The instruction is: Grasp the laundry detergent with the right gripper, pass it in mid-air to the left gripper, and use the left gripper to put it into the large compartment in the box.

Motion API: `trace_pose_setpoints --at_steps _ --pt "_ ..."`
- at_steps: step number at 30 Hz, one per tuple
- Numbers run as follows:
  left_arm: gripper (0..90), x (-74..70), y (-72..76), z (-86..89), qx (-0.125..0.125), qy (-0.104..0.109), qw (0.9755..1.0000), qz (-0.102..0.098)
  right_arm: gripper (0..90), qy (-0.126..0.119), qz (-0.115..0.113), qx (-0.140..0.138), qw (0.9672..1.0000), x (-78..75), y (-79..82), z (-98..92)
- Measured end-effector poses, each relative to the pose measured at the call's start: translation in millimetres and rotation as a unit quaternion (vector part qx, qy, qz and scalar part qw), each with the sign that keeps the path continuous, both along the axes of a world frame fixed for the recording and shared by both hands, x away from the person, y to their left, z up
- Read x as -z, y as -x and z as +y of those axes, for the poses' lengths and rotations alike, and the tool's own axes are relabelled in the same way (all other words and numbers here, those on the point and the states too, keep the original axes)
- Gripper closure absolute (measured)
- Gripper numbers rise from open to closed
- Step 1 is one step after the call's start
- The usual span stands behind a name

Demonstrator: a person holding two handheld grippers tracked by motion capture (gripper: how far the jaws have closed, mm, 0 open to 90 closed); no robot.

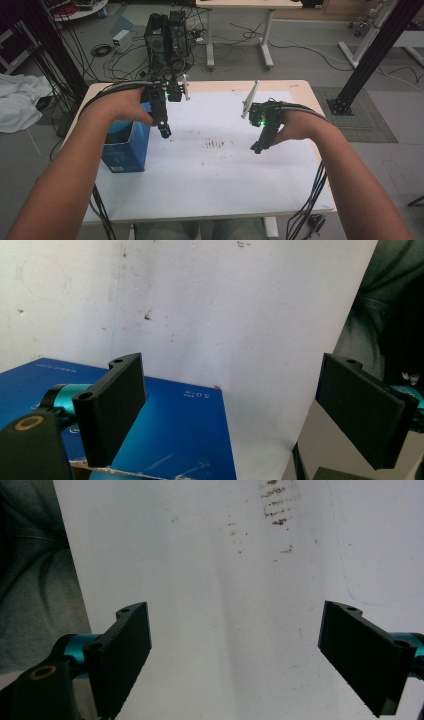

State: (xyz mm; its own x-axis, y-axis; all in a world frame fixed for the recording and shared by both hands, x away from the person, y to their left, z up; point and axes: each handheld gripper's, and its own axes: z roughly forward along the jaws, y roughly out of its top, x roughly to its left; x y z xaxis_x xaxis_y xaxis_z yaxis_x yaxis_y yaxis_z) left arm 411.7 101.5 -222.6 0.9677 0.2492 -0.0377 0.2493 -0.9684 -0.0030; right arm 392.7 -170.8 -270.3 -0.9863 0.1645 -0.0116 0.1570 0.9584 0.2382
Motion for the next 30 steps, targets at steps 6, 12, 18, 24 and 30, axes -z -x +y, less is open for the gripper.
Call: trace_pose_setpoints --at_steps 6,12,18,24,30 --pt "12.5 -2.8 3.7 0.4 0.002 0.001 1.0 0.0 12.8 -0.006 0.005 0.007 0.9999 -0.1 0.8 -1.1" --pt "12.5 -3.7 5.4 -1.4 0.001 -0.001 1.0 0.0 12.8 0.0 0.002 0.003 1.0 1.0 -0.4 -1.8" --pt "12.5 -3.3 3.9 -4.7 0.002 -0.002 1.0 -0.001 12.8 -0.003 0.003 0.001 1.0 2.5 -0.8 -1.9" --pt "12.5 -1.1 3.8 -6.5 0.007 -0.002 1.0 0.004 12.8 0.005 0.002 0.002 1.0 3.6 -0.7 -3.4" --pt "12.5 2.1 3.9 -5.9 0.007 -0.002 1.0 0.004 12.8 0.006 0.007 0.003 1.0 7.1 -1.8 -3.3"
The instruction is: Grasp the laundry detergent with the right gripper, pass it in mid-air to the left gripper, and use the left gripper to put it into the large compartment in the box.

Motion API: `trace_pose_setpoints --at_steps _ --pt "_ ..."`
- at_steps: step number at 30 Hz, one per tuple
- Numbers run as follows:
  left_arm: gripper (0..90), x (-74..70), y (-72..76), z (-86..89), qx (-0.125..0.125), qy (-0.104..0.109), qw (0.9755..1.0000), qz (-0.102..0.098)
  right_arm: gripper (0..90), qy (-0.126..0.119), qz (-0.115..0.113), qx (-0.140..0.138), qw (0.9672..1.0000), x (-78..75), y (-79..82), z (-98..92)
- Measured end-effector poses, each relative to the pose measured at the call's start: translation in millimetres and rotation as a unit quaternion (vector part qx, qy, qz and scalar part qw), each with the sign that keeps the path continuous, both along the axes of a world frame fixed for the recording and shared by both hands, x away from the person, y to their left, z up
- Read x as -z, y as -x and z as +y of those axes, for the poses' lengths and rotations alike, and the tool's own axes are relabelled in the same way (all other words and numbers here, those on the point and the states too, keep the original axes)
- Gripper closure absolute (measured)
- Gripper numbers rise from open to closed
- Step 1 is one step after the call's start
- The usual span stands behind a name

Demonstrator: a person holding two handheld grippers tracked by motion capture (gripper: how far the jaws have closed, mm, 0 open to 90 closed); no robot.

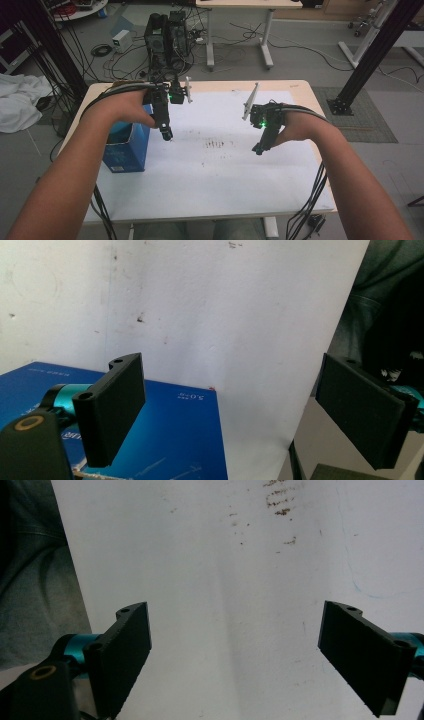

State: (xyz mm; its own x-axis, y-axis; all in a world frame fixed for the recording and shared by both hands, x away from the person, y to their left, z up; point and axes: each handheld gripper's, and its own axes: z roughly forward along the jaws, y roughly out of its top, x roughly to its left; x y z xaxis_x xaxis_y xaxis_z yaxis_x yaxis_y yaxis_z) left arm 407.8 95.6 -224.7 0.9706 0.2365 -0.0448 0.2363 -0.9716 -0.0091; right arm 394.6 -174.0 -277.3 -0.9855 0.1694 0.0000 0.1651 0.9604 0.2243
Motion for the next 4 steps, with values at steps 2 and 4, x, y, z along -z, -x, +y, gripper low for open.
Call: trace_pose_setpoints --at_steps 2,4 --pt "12.5 2.0 -0.2 -1.0 0.001 0.0 1.0 0.002 12.8 0.003 -0.001 0.001 1.0 1.4 -0.3 0.7" --pt "12.5 4.7 -0.5 -2.6 0.002 -0.001 1.0 0.004 12.8 0.003 0.001 0.003 1.0 3.0 -0.1 1.3"
